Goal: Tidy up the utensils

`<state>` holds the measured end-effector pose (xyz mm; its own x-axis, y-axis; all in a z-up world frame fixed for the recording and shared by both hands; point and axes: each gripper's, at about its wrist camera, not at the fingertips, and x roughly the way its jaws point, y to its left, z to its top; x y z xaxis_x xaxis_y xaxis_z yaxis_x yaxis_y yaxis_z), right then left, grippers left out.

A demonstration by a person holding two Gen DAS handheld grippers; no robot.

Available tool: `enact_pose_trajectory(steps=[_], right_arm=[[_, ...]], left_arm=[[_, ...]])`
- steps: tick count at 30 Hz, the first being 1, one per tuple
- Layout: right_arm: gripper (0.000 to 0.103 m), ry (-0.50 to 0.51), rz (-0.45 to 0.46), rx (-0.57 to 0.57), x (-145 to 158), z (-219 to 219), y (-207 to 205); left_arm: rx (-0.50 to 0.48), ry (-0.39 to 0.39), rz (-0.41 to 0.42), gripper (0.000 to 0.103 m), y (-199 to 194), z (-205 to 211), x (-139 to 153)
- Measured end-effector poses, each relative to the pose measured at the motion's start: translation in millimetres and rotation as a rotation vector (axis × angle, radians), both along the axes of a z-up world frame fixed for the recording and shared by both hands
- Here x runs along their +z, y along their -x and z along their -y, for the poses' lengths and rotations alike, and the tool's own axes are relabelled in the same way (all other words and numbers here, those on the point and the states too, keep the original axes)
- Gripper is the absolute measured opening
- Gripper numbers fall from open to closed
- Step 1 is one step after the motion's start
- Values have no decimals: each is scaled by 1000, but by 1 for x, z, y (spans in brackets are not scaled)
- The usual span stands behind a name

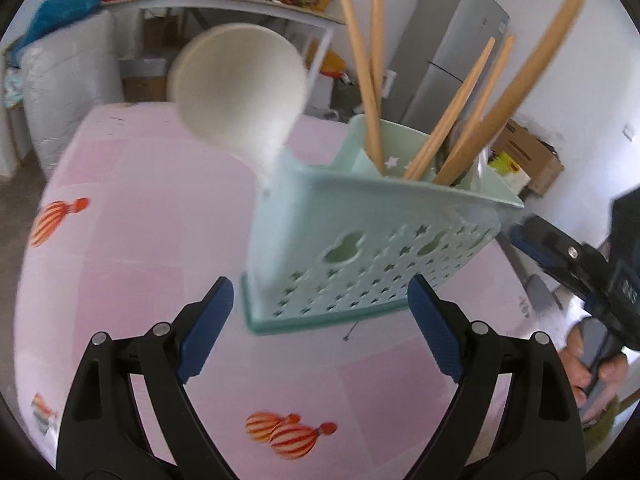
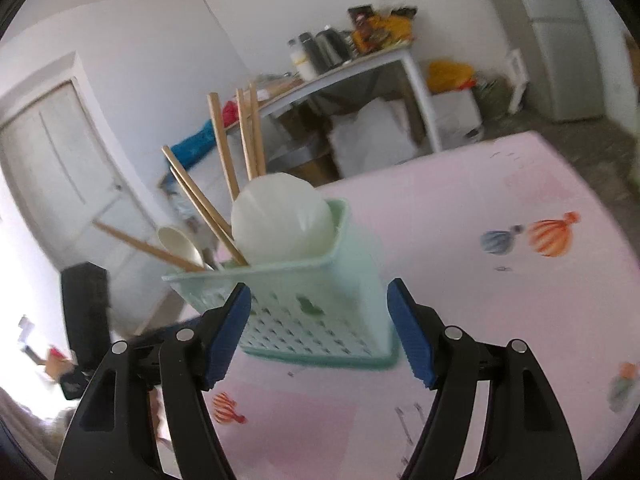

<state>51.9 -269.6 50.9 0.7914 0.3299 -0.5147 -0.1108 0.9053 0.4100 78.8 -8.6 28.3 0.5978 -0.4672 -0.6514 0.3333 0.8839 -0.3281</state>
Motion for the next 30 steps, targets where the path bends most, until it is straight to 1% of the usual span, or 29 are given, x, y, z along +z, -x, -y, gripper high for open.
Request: enact_pose_trajectory(steps=[2, 4, 6, 7, 9, 12, 13, 16, 21, 26, 30], right_arm=[[71, 90, -9, -80, 1, -4, 19], [78, 159, -31, -137, -2, -9, 30], [82, 240, -70, -208, -9, -18, 38], [85, 272, -82, -231, -12, -24, 41], [92, 317, -108, -260, -19, -35, 45], [96, 357, -127, -283, -27, -44, 47], [96, 378, -135, -291, -29, -48, 46], [96, 430, -146, -309, -31, -53, 42], [96, 438, -156, -346, -30, -51, 40], [96, 444, -171, -345, -32, -50, 42], [96, 458, -166, -336, -33, -55, 42]], left_arm=[[31, -31, 17, 86, 10, -5, 1], [72, -76, 47, 88, 25, -5, 3], [128, -107, 99, 92, 38, -10, 7], [145, -120, 128, 94, 43, -9, 9], [155, -151, 160, 94, 50, -6, 13], [158, -213, 177, 94, 58, 8, 12], [157, -218, 177, 94, 64, 1, 11], [152, -218, 168, 94, 69, 2, 9], [176, -245, 152, 94, 65, 2, 8], [194, -250, 171, 94, 74, 2, 8], [217, -282, 189, 94, 76, 2, 10]])
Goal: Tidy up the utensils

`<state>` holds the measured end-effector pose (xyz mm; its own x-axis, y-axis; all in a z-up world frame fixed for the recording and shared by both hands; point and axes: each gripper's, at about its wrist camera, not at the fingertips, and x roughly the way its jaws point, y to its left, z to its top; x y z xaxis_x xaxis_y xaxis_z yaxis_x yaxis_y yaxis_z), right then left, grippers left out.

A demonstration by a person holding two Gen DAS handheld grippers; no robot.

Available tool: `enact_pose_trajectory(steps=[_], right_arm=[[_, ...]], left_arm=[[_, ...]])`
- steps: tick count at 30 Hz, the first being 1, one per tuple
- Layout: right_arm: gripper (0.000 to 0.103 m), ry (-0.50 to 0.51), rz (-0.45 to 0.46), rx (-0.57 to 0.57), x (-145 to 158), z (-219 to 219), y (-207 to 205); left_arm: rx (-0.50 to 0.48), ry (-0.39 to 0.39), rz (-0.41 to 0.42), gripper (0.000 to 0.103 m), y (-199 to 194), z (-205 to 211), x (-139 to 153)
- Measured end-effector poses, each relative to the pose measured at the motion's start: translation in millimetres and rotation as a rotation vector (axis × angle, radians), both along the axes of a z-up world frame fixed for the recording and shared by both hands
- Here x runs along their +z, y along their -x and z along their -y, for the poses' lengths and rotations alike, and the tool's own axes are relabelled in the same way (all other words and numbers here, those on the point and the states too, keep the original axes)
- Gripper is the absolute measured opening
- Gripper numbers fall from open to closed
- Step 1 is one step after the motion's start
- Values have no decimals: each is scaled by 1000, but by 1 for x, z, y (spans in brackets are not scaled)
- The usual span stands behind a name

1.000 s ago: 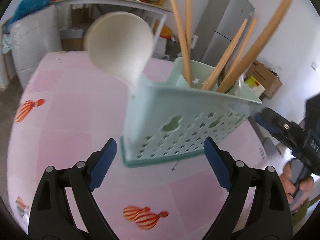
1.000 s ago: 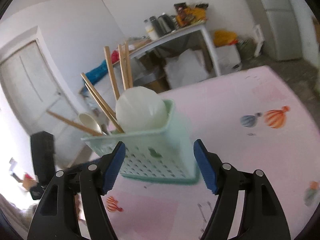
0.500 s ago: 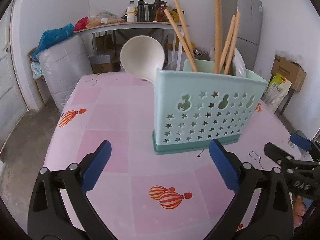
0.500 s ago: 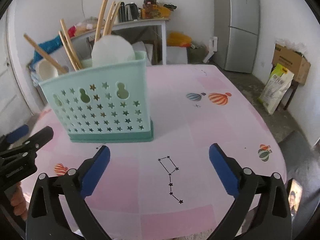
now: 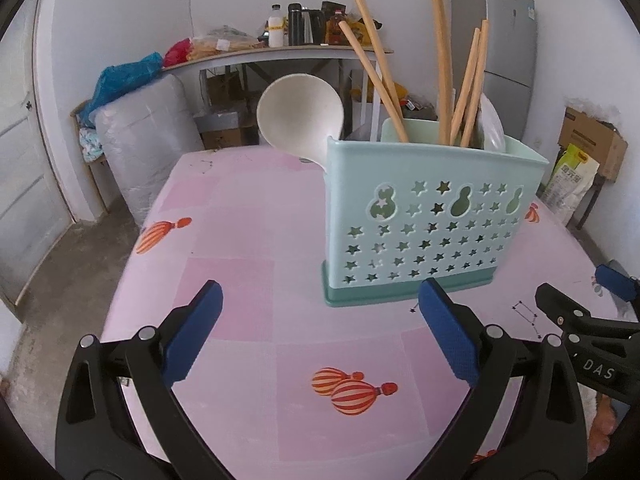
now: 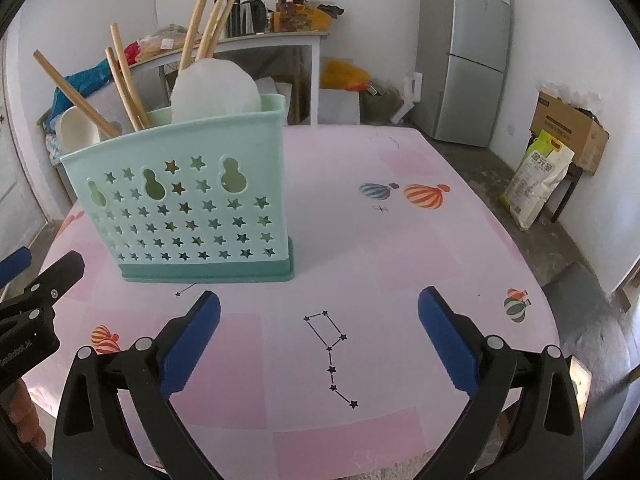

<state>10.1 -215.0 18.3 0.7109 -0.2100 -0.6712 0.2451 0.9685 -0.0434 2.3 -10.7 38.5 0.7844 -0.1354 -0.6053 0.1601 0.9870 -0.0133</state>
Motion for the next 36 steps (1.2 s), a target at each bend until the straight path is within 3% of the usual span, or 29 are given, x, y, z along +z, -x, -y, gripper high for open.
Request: enact_pose_trajectory(steps=[7, 13, 20, 36], right_arm=[[96, 62, 9, 9, 4, -10, 1], [96, 99, 13, -12, 10, -6, 3], [96, 90, 23, -33, 16, 2, 4], [96, 63, 2, -28, 12, 9, 0]], left_arm=[[97, -33, -26, 94, -3, -11, 1], [214, -98, 12, 94, -4, -22, 3], [207, -142, -6, 94, -6, -19, 2], [228, -141, -80, 94, -11, -23, -6]])
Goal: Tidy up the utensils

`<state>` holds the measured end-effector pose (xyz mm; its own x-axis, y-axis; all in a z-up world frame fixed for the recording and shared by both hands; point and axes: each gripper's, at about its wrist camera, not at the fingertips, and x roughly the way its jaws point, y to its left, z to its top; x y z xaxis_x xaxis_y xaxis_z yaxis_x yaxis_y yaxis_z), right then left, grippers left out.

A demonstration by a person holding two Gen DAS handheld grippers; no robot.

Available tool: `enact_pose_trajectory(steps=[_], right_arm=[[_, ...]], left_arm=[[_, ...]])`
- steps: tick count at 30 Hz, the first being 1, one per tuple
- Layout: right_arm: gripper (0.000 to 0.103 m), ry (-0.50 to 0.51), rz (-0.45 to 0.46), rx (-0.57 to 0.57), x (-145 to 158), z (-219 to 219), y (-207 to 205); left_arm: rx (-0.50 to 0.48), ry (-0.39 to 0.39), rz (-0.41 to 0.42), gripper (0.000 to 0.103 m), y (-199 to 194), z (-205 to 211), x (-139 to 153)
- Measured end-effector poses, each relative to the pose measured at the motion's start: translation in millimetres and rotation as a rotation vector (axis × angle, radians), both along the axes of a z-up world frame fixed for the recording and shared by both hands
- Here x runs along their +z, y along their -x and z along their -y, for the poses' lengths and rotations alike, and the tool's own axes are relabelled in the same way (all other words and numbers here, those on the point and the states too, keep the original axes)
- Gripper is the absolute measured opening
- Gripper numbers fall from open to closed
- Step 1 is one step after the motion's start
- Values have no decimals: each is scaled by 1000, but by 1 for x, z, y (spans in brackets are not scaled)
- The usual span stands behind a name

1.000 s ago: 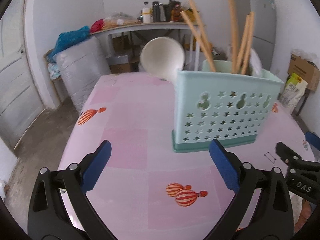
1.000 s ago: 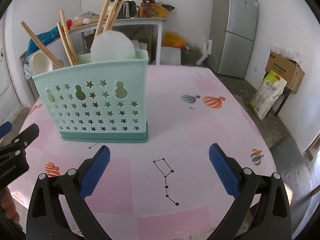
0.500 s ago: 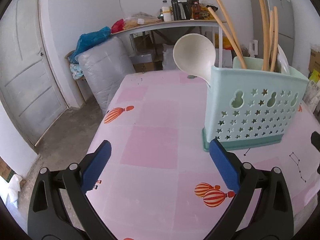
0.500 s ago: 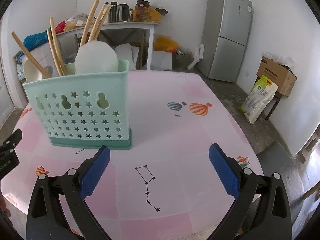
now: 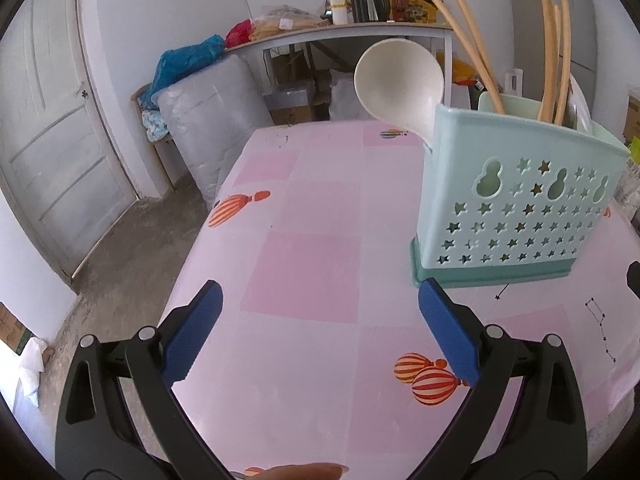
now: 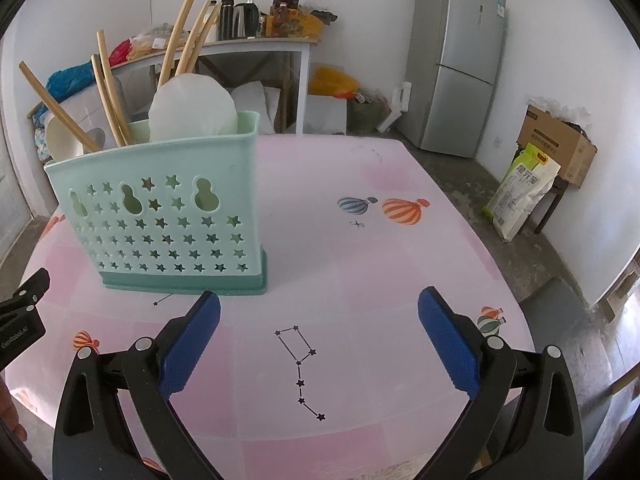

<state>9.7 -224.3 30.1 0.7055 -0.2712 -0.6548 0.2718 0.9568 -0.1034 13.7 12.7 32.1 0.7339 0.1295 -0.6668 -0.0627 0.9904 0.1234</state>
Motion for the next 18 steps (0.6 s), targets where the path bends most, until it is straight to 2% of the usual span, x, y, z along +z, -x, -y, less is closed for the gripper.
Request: enact_pose_trajectory(steps=[9, 18], right_arm=[[96, -8, -4, 2, -1, 0, -1], [96, -10, -9, 2, -2, -1, -1]], left_arm=[[-6, 0, -33, 94, 1, 3, -5], [-10, -6, -31, 94, 2, 5, -5]])
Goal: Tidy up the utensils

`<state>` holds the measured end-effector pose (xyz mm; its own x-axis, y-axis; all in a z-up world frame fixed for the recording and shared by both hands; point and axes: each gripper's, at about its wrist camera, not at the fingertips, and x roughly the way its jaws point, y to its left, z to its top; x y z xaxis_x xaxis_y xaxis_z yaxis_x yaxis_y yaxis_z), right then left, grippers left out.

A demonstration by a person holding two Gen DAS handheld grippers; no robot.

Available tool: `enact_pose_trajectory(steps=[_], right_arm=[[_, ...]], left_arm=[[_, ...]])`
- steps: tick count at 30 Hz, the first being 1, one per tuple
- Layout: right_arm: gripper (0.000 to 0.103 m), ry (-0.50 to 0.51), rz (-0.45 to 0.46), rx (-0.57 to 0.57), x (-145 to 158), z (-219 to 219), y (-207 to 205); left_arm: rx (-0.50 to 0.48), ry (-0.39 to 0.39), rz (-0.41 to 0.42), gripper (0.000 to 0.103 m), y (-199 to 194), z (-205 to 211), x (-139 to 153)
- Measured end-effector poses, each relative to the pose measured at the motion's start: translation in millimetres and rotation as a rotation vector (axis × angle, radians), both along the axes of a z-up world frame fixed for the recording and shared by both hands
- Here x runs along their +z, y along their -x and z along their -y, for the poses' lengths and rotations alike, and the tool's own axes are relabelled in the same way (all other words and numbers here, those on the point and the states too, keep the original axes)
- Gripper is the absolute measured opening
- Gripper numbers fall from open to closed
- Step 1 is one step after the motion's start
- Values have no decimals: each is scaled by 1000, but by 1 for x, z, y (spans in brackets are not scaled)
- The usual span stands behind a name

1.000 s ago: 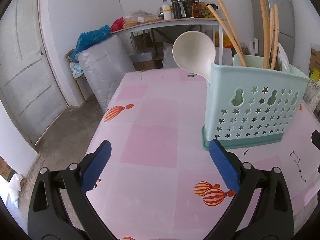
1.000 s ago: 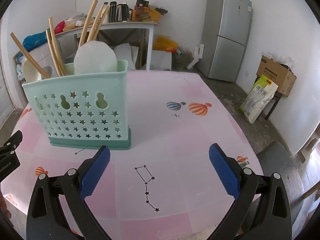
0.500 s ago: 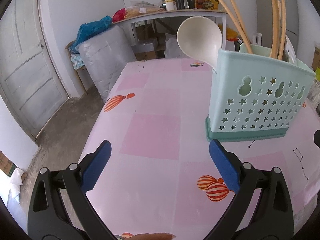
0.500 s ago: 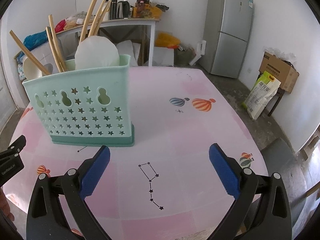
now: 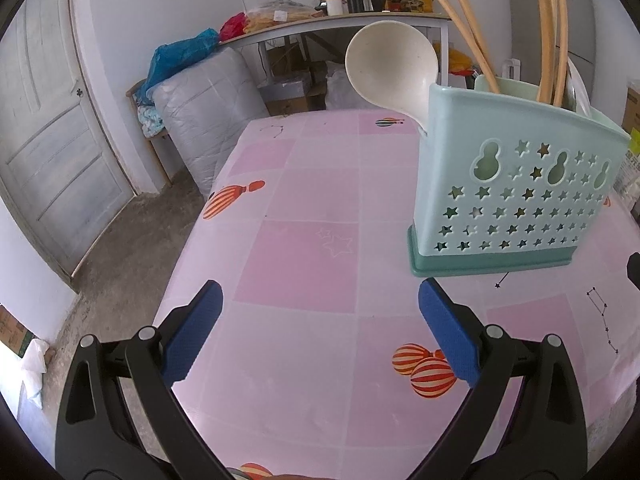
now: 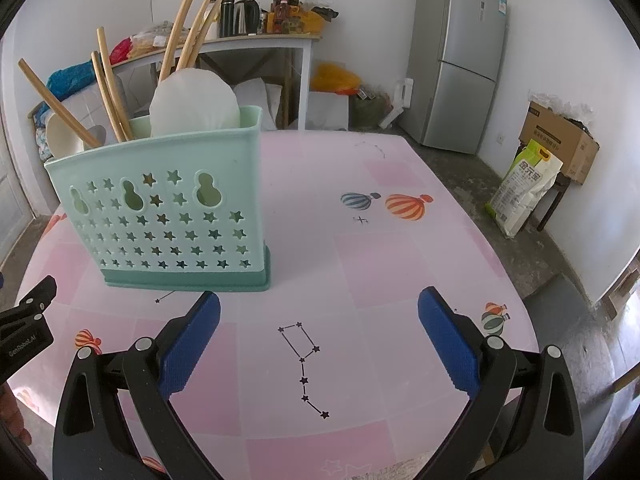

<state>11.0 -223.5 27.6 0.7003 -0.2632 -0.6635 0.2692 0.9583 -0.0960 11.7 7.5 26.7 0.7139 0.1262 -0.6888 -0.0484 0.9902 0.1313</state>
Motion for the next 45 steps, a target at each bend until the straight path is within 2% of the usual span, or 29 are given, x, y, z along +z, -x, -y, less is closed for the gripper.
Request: enact_pose_trajectory(steps=[45], right_arm=[[96, -5, 3, 3, 0, -1, 2]], left_arm=[[12, 13, -17, 94, -1, -5, 0]])
